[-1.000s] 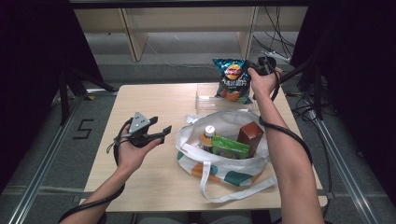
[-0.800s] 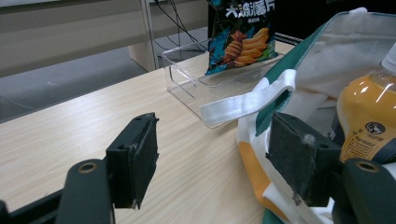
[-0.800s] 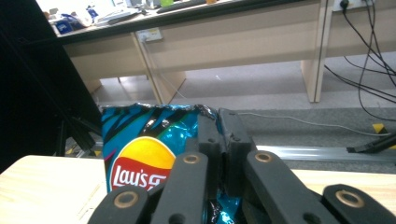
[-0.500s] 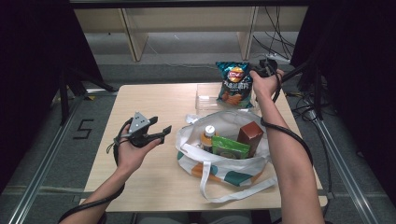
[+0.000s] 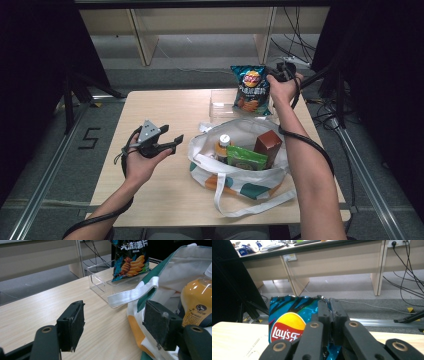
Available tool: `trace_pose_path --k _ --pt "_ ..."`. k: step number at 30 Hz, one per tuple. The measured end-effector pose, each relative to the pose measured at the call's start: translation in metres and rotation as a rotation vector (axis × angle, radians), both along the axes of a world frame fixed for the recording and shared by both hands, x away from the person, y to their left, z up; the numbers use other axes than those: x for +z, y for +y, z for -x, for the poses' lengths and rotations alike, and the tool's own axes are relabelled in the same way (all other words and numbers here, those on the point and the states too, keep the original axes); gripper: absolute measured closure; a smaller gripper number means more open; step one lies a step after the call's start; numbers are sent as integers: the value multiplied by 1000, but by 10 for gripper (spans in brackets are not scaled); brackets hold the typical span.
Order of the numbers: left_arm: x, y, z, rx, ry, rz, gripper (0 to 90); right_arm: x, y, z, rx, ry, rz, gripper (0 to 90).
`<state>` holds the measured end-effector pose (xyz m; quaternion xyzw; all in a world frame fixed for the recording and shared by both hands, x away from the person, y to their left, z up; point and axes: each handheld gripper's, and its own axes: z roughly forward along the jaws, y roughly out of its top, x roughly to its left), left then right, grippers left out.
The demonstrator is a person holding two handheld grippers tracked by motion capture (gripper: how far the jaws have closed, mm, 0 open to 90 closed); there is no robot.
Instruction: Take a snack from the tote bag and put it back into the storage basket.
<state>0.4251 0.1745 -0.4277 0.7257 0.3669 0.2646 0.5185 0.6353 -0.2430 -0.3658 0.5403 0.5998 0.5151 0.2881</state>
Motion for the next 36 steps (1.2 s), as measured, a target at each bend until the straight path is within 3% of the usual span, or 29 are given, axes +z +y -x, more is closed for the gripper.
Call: trace_pose_path --k 2,4,6,9,10,17,18,23,30,33,35,36 --pt "0 0 0 0 0 0 322 -1 -2 -1 6 -11 19 888" --pt "0 0 0 -2 1 0 322 0 1 0 2 11 -5 884" --pt "0 -1 0 -3 0 0 321 -3 -1 -1 1 -6 18 881" --pt "-1 -1 0 -5 1 -3 321 -4 -2 -1 -11 14 15 869" --pt "-1 -1 0 -5 3 0 321 -6 -4 -2 -14 0 38 857" --pt "-2 -1 0 -5 3 -4 321 -6 -9 -2 -37 30 88 708" --pt "-2 -2 0 -5 4 -3 320 -5 -10 -1 -28 49 87 678" --pt "-2 -3 0 -7 8 -3 320 0 -12 1 -33 38 91 570" --pt "-2 -3 0 -8 3 -4 320 6 -16 6 -46 7 105 513" --pt "-1 -2 0 -5 2 -4 320 10 -16 11 -53 16 74 490" --pt "-1 -2 0 -5 2 -3 320 11 -17 15 -51 6 92 472" --pt "-1 -2 0 -5 3 -3 320 12 -17 17 -50 14 77 466"
